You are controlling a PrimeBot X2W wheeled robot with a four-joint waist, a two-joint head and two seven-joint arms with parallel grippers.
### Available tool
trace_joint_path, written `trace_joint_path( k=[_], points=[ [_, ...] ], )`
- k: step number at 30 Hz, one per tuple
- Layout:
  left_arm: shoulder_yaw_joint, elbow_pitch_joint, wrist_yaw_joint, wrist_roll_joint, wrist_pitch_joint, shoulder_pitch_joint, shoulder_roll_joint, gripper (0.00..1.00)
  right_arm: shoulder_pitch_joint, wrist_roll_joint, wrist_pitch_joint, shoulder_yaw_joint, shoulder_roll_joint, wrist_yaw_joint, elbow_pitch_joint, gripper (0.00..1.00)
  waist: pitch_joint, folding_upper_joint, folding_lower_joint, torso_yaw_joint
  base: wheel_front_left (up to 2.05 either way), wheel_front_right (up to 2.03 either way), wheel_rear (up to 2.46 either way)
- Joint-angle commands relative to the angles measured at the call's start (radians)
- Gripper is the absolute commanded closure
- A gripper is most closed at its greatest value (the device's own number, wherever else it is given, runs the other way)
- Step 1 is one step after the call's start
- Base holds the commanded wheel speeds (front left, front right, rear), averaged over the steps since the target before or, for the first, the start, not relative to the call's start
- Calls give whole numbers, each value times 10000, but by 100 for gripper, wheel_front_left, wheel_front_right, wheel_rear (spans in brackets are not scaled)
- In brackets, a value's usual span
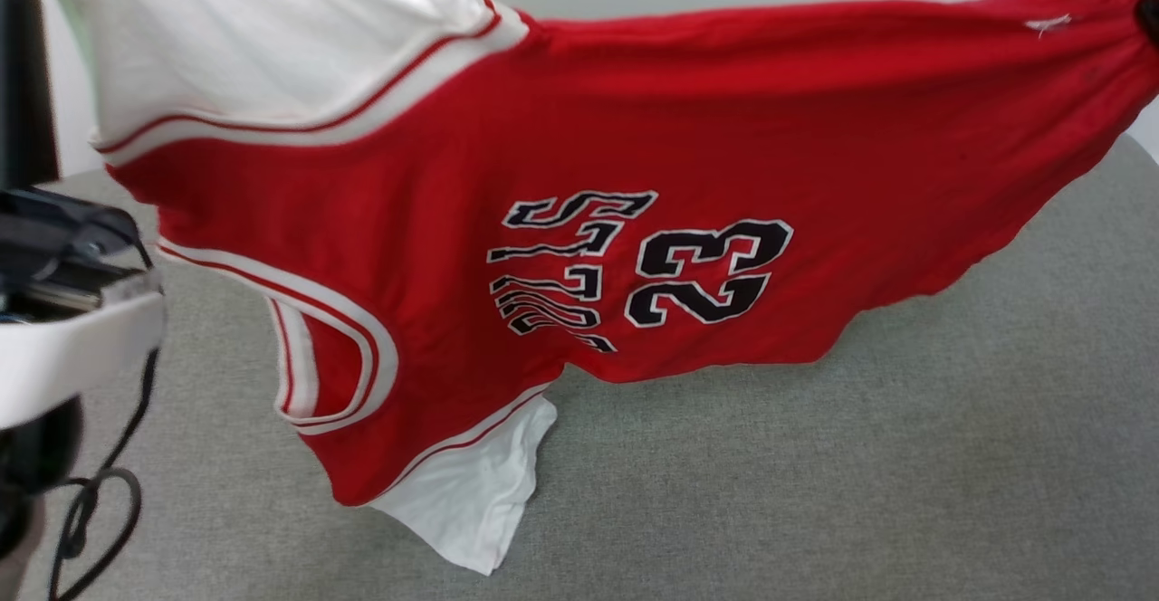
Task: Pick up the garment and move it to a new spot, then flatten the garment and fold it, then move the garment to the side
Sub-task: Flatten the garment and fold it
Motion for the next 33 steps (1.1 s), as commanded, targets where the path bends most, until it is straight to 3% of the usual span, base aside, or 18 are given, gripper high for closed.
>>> trace_joint_path(
  k=[1, 8, 16, 24, 33],
  points=[
    [129, -42, 44, 5, 23, -202, 97, 100, -106, 44, -83, -64, 37, -4, -139, 100, 72, 0, 0, -85, 0, 0, 0],
    [679, -26, 77, 23, 187, -1336, 457, 100, -724, 150, -300, -197, 104, -4, -644, 100, 642, 0, 0, -276, 0, 0, 0],
    [859, 704, -361, -186, 469, -3482, 875, 100, -2042, -138, -556, -108, -103, -5, -461, 100, 2055, 0, 0, -281, 0, 0, 0],
    [198, 2477, -1385, -167, 734, -6845, 1085, 100, -4476, -643, -951, 318, -431, -5, 576, 100, 4030, 0, 0, -136, 0, 0, 0],
    [-1156, 6168, -2547, 729, 638, -11440, 404, 100, -7812, -1746, -1692, 1172, -393, -8, 3063, 100, 5734, 0, 0, 61, 0, 0, 0]
  ],
)
